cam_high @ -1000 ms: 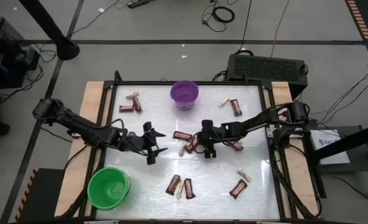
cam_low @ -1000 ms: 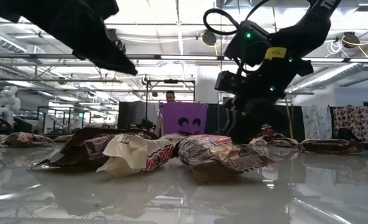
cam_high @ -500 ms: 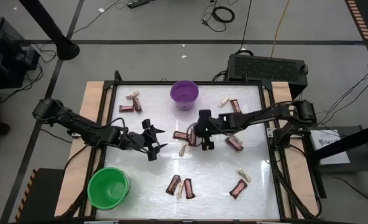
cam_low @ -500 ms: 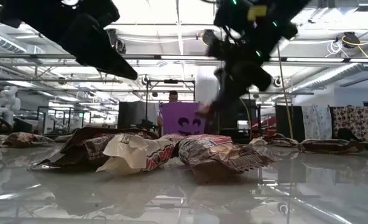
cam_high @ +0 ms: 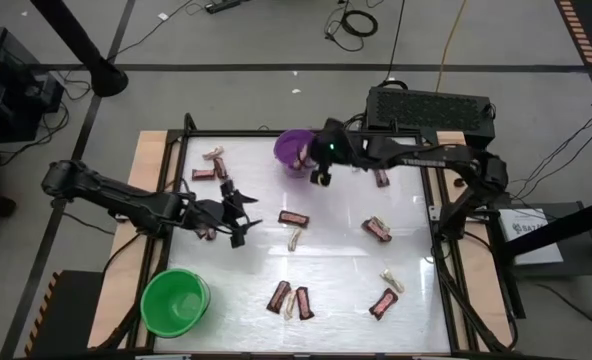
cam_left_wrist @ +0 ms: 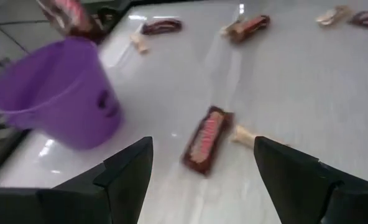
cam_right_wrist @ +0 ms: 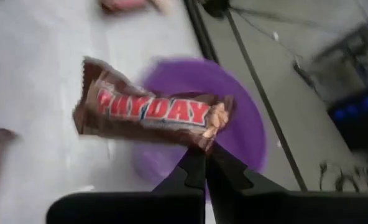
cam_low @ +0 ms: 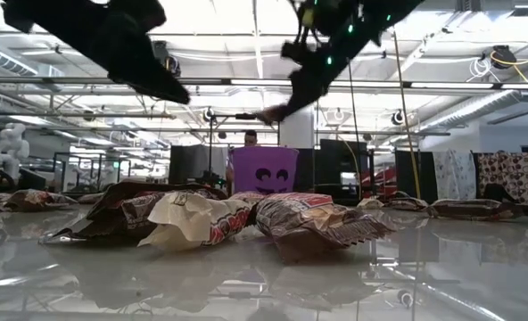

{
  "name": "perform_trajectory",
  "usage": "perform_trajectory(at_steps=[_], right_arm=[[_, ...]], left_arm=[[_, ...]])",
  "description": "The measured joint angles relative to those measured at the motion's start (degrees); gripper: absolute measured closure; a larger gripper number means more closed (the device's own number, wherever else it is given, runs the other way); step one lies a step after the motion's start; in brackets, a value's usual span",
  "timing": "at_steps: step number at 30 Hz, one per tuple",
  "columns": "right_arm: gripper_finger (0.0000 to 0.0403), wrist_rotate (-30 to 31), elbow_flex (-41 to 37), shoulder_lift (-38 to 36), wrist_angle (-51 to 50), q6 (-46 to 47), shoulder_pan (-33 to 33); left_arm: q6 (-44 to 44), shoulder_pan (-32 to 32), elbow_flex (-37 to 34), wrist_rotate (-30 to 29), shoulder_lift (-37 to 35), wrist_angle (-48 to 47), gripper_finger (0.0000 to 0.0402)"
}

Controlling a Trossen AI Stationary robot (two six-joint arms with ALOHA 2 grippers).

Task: Sort candy by brand, put in halloween buckets
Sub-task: Put the brown chocolate into the purple bucket

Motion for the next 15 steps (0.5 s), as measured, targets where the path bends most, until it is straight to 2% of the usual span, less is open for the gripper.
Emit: perform_trajectory(at_steps=[3, 6, 9, 13, 15], right_arm=[[0.0403, -0.01, 0.05, 2.36, 3.85, 2.94, -3.14], [0.0403, 0.09, 0.17, 4.63, 8.74, 6.12, -4.4], [0.0403, -0.02, 0.02, 5.86, 9.27, 8.72, -4.65], [0.0402, -0.04, 0.04, 6.13, 8.88, 9.84, -4.7], [0.0396, 0.04, 0.08, 6.04, 9.2, 9.09, -4.68]], left_arm=[[0.76, 0.19, -0.1, -4.1, -5.63, -3.29, 0.0117], [2.13, 0.4, -2.4, -4.93, -11.86, -1.68, 0.0117], [2.64, 0.4, -8.31, -4.93, -18.26, 5.87, 0.0117], [1.94, 0.05, -19.37, -4.86, -24.55, 22.07, 0.0117], [2.08, -0.2, -24.26, -4.61, -25.39, 31.47, 0.0117]])
